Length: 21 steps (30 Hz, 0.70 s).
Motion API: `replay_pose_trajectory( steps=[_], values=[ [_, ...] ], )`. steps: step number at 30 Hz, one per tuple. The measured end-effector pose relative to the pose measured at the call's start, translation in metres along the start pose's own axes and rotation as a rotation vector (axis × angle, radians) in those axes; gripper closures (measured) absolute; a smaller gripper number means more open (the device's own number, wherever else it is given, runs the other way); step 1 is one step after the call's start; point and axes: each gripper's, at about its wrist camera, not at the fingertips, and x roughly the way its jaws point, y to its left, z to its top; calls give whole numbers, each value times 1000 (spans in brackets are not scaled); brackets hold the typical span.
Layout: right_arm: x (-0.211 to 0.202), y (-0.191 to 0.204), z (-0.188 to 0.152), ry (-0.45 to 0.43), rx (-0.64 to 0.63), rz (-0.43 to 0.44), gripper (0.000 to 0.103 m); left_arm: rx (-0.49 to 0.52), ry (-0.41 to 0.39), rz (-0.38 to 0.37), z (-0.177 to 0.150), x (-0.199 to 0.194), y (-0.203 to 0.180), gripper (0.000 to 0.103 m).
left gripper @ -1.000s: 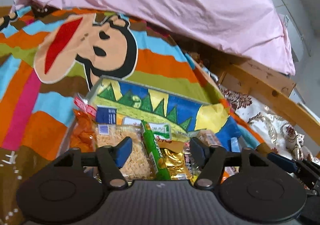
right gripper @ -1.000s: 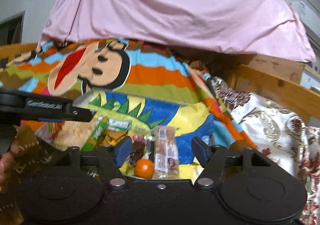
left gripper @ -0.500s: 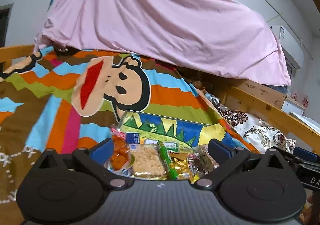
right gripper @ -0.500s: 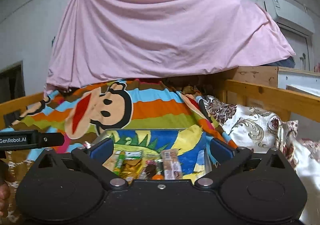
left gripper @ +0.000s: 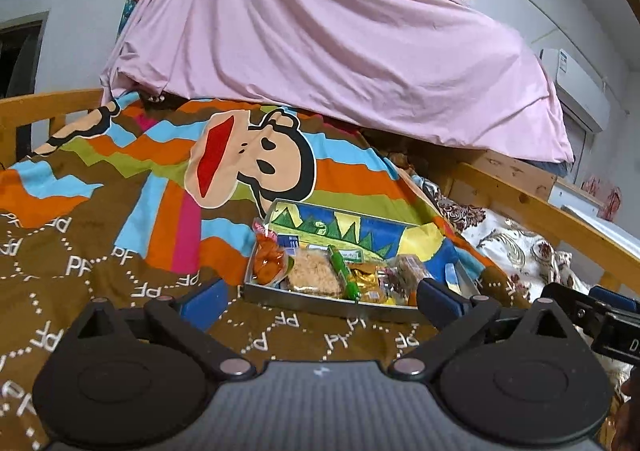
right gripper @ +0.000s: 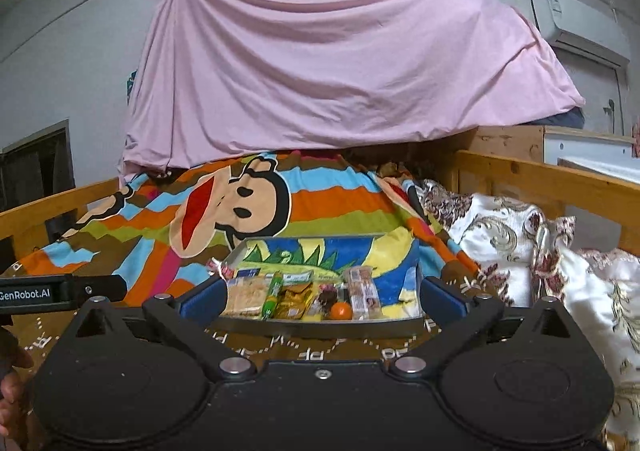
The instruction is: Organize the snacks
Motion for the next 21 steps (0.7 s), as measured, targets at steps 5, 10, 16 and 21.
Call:
replay_pose_trajectory(
  steps=[5,10,16,21],
  values=[
    [-13,4,-6,28,-9,4,1,25,16,15,-9,-15,-1,0],
    [-21,5,-11,42,-30,-7,1,39,40,25,-17,-23,-2,0],
    [-23,3,-14,55,-31,-15,1,51,43,36,-22,-29,-3,0],
    [-24,2,-14,60,-33,-16,1,51,43,41,-23,-31,-2,0]
  ],
)
